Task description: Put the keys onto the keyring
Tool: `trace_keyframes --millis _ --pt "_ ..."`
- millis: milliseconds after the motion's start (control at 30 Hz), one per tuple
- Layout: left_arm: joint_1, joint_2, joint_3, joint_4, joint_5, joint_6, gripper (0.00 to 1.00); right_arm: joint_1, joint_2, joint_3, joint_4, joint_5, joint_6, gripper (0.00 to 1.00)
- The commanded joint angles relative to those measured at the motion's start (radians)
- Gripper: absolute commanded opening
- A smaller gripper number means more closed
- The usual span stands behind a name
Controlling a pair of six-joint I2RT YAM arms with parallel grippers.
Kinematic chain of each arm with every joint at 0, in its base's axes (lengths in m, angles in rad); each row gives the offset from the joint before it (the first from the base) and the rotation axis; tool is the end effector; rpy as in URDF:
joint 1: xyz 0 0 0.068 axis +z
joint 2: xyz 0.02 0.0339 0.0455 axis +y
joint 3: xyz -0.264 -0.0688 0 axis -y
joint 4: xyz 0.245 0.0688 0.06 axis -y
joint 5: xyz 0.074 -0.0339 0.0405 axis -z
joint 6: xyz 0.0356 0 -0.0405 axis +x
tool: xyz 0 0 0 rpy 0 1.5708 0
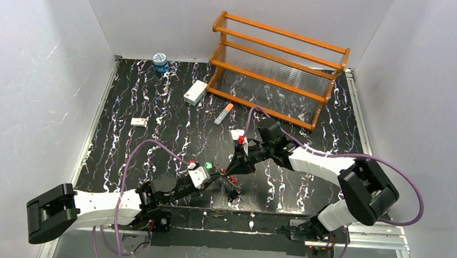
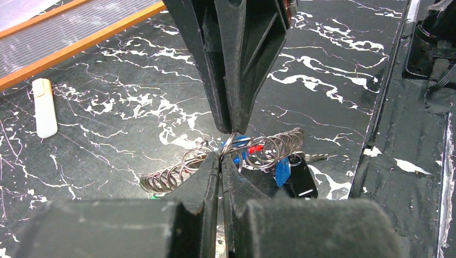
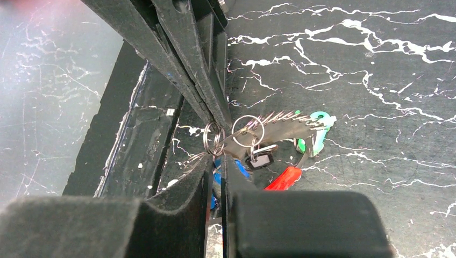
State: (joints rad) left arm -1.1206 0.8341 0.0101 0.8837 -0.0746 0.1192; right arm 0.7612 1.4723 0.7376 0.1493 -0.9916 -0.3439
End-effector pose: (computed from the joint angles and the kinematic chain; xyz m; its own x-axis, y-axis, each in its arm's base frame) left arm 0.0731 -0.1451 0.1765 0.1287 0.0062 -0.9917 0.8563 0.5038 0.1143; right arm 0.1923 0.2244 0.2048 -0.0790 -0.3302 -0.9406 -0.9658 -0.2084 0.1543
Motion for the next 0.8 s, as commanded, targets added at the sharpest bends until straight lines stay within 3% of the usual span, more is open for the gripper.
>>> trace_keyframes --millis 0,333,600,767 --pt "-0.002 -0.007 0.000 0.060 -0.006 -0.001 0.00 0.002 0.019 -0.007 0.027 -0.013 -0.015 0.16" --pt "-0.002 0.011 0.001 0.071 0.005 -0.004 0.00 0.013 0.073 -0.012 0.149 -0.014 0.060 0.01" --pt "-0.002 0.012 -0.004 0.083 0.005 -0.004 0.00 0.027 0.118 -0.042 0.215 -0.021 0.047 0.01" --pt "-0.002 0.022 -0.007 0.091 0.005 -0.013 0.00 0.049 0.116 -0.104 0.341 0.045 0.059 0.01"
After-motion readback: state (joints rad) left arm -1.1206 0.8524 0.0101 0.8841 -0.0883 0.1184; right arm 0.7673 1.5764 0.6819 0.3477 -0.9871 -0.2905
